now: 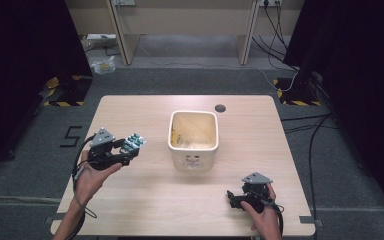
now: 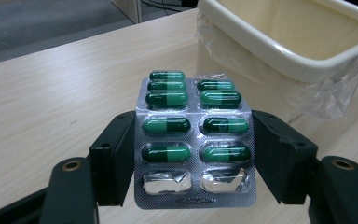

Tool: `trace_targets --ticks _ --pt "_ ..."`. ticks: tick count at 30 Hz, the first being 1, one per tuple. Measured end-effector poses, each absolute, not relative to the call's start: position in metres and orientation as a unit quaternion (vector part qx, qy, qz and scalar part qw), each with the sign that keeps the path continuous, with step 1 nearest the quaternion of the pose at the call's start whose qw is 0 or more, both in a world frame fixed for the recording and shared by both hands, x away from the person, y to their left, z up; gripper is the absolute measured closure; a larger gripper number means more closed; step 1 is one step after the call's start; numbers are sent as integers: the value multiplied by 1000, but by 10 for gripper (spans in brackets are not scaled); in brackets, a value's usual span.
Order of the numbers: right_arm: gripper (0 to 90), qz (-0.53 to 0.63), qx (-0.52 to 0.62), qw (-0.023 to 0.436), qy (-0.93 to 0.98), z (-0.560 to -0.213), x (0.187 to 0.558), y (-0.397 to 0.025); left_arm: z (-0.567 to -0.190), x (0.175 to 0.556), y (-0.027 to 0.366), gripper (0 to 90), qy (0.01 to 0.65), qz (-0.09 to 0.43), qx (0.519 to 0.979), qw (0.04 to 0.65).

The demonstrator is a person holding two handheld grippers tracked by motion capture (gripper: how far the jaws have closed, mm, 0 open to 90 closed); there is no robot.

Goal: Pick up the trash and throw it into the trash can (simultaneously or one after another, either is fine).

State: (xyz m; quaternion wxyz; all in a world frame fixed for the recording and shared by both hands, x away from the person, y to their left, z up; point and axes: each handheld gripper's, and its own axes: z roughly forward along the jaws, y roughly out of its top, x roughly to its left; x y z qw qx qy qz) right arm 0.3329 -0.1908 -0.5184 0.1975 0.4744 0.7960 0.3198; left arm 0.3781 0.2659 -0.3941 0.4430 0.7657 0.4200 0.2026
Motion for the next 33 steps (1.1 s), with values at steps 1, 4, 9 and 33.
trace_targets --ticks 1,4,9,33 --pt "5 320 474 198 796 -518 333 -191 -392 379 266 341 419 202 766 444" --pt "5 320 474 198 796 -518 333 -191 -387 379 265 341 416 203 766 446" --pt "5 320 474 198 796 -518 333 -191 -378 380 263 341 410 206 769 446" --pt "5 320 475 198 796 -518 333 -191 -346 392 233 341 374 207 777 462"
